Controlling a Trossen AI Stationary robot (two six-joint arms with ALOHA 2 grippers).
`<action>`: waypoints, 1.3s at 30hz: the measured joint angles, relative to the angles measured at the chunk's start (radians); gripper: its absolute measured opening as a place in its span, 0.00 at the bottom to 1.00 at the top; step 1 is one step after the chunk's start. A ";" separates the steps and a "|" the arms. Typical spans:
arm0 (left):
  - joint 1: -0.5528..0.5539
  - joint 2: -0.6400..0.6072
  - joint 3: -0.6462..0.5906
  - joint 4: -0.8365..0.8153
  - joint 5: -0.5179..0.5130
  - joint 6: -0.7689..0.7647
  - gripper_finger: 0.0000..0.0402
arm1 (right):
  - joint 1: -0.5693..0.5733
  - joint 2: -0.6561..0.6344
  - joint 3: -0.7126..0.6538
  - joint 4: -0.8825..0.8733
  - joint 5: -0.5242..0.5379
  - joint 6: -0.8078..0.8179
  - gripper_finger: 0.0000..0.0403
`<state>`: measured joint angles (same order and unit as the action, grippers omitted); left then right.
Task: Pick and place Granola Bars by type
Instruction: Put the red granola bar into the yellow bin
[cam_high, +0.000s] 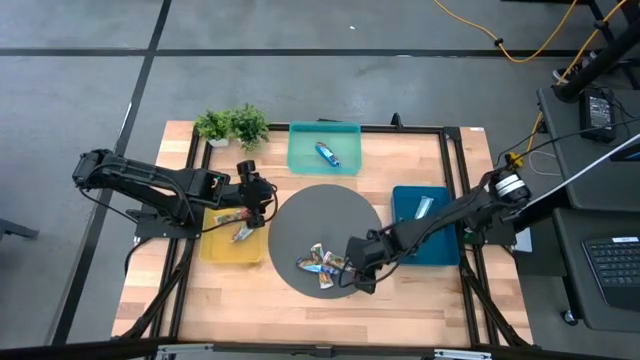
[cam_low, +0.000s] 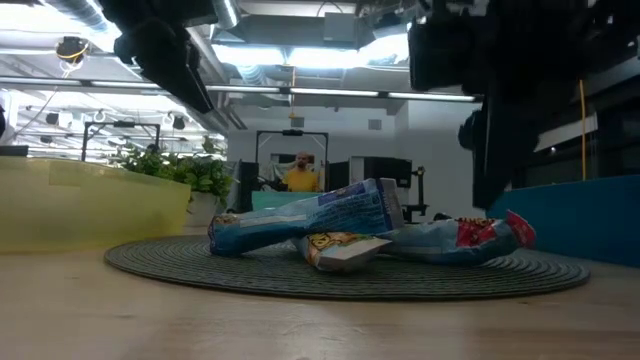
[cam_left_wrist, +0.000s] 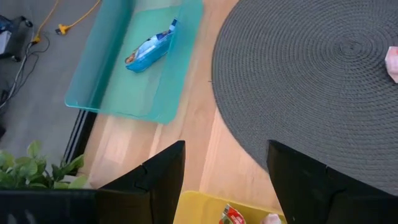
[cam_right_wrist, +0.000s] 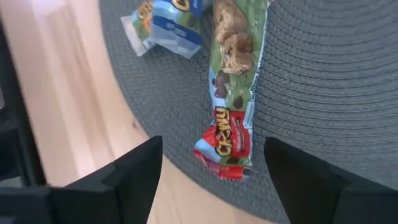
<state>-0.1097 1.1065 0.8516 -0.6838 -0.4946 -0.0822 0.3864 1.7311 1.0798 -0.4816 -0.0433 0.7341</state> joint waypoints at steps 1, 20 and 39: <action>0.000 0.000 0.000 0.000 0.002 0.000 0.53 | 0.003 0.012 0.000 0.008 0.000 0.005 0.70; 0.000 -0.003 0.000 0.003 0.043 -0.006 0.53 | 0.005 0.102 0.000 0.021 0.015 0.023 0.44; 0.000 -0.003 0.000 0.016 0.044 -0.008 0.53 | -0.013 0.003 0.156 -0.283 0.082 -0.014 0.08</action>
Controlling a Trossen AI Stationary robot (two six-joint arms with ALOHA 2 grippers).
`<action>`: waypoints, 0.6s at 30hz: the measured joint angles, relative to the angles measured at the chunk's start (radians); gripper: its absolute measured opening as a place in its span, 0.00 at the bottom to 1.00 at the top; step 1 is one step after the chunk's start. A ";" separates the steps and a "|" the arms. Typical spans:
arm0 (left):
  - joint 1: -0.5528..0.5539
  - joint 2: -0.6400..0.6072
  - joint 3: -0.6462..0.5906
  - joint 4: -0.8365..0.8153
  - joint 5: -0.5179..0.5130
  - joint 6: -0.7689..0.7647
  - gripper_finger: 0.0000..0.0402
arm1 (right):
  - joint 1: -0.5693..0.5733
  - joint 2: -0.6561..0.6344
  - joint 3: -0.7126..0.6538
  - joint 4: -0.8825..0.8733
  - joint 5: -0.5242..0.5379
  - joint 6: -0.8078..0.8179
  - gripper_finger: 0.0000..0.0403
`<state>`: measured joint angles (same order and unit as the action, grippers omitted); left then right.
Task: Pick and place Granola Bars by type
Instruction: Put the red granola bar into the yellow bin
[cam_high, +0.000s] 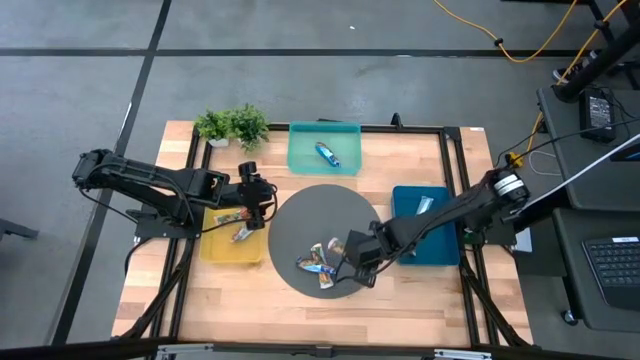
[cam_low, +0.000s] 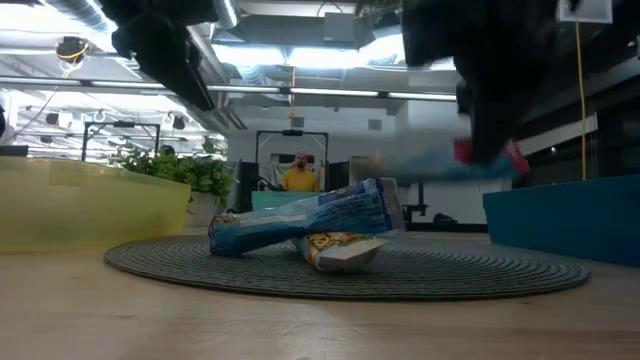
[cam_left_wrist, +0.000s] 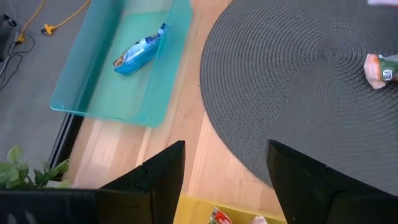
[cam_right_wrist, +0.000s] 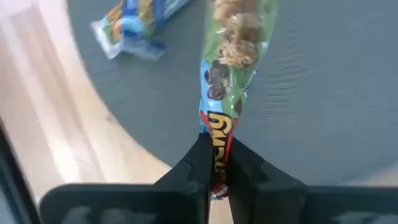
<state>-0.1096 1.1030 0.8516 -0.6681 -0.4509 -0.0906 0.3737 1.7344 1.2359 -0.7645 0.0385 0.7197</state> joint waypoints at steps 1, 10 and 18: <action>0.000 0.000 0.000 0.006 0.000 0.000 0.53 | -0.002 -0.008 0.035 -0.063 0.025 -0.017 0.08; 0.000 -0.055 -0.001 0.137 0.001 0.008 0.53 | -0.043 -0.036 0.311 -0.380 0.218 -0.077 0.08; 0.000 -0.173 -0.001 0.307 0.140 0.183 0.53 | -0.081 -0.035 0.433 -0.399 0.238 -0.181 0.05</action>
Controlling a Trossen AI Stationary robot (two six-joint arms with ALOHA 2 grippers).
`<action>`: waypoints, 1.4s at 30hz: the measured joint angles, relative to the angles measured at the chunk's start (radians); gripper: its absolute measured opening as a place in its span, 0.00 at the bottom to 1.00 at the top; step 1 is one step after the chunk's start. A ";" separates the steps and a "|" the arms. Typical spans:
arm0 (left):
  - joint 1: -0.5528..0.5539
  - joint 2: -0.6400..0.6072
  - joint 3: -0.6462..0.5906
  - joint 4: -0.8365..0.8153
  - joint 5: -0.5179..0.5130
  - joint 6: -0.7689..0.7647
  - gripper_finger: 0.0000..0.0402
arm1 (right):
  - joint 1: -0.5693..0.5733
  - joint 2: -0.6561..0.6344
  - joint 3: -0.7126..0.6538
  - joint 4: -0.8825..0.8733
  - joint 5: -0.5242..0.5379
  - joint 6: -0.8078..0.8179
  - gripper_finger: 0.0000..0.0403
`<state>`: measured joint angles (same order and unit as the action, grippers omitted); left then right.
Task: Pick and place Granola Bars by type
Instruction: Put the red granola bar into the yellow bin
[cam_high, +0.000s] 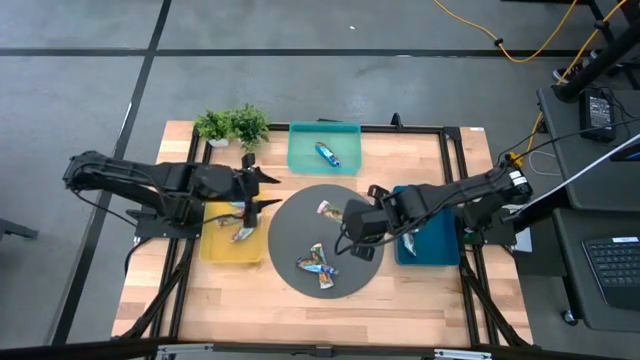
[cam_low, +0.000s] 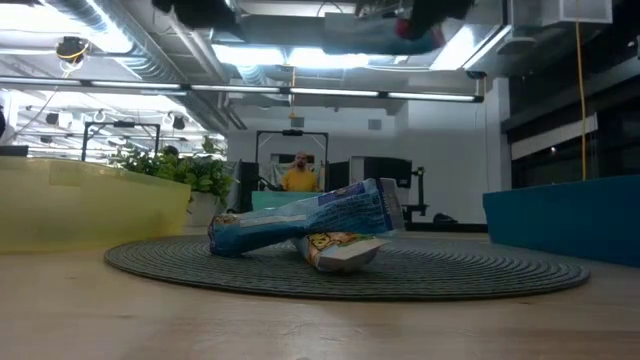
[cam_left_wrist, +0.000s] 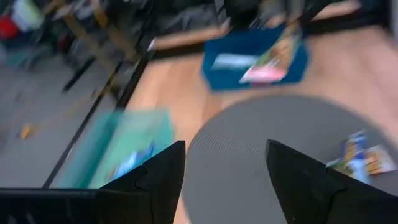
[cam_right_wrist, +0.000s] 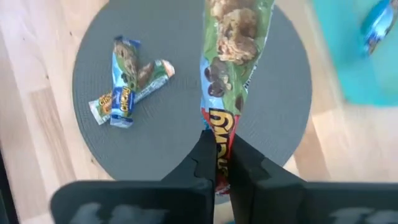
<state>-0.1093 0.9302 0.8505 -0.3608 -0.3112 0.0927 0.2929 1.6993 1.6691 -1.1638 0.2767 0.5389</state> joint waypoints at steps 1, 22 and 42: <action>0.000 -0.012 0.000 0.021 0.028 0.023 0.53 | -0.005 0.000 0.011 -0.002 0.000 -0.016 0.05; 0.000 -0.015 0.001 0.306 0.126 0.389 0.54 | -0.152 0.001 0.288 0.002 -0.140 -0.282 0.06; 0.008 0.051 0.001 0.466 0.057 0.534 0.54 | -0.194 0.001 0.291 0.085 -0.227 -0.316 0.06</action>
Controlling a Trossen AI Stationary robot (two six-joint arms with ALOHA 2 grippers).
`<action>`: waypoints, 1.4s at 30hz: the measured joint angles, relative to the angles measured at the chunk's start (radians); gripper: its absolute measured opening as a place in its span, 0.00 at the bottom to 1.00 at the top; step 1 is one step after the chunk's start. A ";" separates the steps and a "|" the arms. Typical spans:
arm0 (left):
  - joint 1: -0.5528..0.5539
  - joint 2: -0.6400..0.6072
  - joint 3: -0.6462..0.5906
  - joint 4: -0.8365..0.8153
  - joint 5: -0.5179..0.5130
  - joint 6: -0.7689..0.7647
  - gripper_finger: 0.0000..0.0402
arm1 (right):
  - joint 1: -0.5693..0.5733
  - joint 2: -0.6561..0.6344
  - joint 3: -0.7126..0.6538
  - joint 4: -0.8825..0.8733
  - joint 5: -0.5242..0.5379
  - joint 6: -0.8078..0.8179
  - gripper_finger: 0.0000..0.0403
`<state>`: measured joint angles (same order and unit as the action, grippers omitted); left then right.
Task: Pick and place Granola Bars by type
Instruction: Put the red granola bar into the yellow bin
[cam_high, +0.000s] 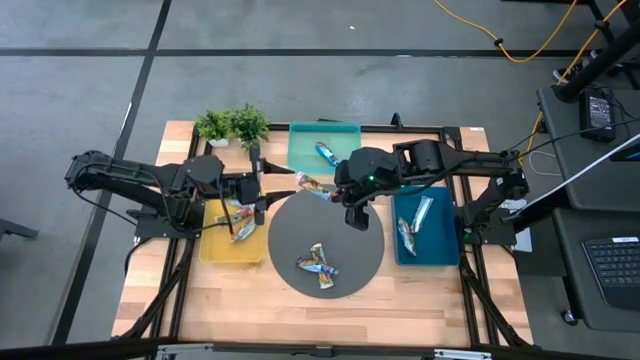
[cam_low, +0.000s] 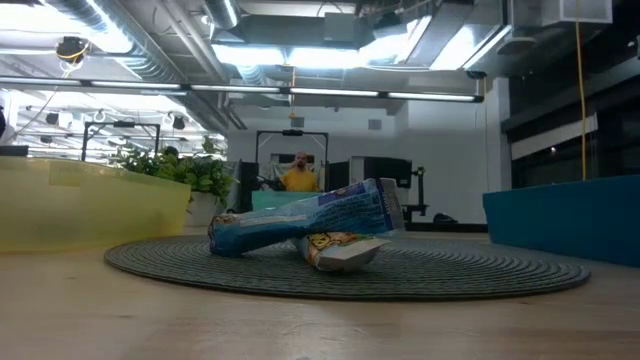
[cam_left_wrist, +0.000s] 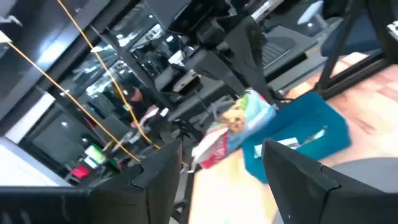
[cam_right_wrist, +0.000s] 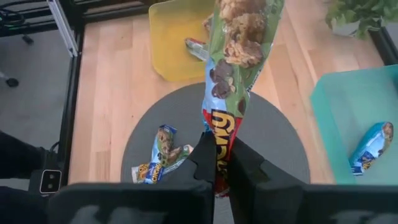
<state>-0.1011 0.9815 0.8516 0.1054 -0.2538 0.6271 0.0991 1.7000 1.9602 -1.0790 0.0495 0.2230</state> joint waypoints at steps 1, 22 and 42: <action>0.005 0.000 0.000 0.004 -0.002 0.004 0.54 | -0.002 0.000 0.000 0.000 0.000 0.000 0.05; 0.067 0.064 0.000 0.117 0.111 -0.035 0.53 | -0.018 0.000 0.000 0.051 -0.025 -0.053 0.05; 0.067 0.065 0.000 0.131 0.110 -0.086 0.05 | -0.018 0.000 0.000 0.064 0.006 -0.101 0.11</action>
<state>-0.0341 1.0462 0.8516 0.2367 -0.1433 0.5416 0.0814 1.7000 1.9602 -1.0147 0.0551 0.1219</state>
